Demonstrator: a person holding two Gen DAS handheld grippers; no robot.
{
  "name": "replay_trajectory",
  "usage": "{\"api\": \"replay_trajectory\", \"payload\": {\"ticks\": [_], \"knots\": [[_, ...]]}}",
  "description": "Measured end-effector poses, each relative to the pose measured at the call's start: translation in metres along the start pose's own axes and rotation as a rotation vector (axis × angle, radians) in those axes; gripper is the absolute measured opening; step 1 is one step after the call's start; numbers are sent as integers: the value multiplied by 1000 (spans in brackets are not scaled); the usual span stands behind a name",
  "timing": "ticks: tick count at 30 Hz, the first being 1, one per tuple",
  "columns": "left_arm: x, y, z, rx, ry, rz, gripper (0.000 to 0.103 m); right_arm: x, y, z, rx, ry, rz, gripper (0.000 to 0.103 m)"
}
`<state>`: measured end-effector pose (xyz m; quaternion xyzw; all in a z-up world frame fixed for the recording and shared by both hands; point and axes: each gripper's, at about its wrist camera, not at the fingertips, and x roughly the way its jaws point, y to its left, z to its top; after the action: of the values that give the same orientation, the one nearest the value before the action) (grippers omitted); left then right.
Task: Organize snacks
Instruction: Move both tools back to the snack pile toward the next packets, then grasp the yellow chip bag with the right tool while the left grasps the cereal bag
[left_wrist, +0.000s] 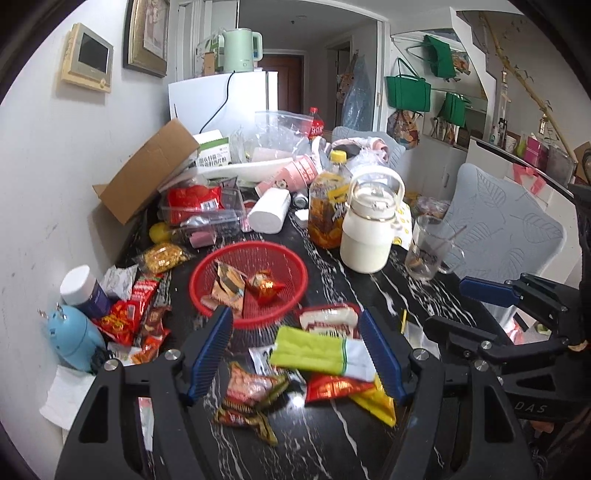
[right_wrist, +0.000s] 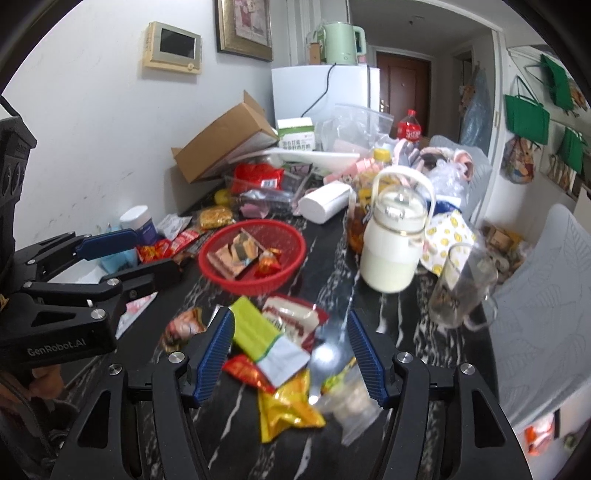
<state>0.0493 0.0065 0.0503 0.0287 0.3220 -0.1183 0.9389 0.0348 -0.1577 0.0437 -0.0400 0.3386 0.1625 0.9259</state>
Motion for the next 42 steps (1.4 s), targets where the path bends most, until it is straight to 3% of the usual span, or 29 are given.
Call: {"api": "replay_trajectory", "payload": {"ticks": [16,23,33,35,42], "knots": [[20,13,-57,-73,140,-78,71,29,3,-58,74,141,51,64],[31,29,-76,-124,174,-67,71,46,8,-77,86,200,67,64],[55,50,-82,-125,195,-26,71,72,9,-85,86,246,52,70],[64,55,-81,-135,215,-29,71,77,8,-84,83,251,48,74],[94,65,-83,-138,277,-43,71,97,4,-78,58,289,39,75]]}}
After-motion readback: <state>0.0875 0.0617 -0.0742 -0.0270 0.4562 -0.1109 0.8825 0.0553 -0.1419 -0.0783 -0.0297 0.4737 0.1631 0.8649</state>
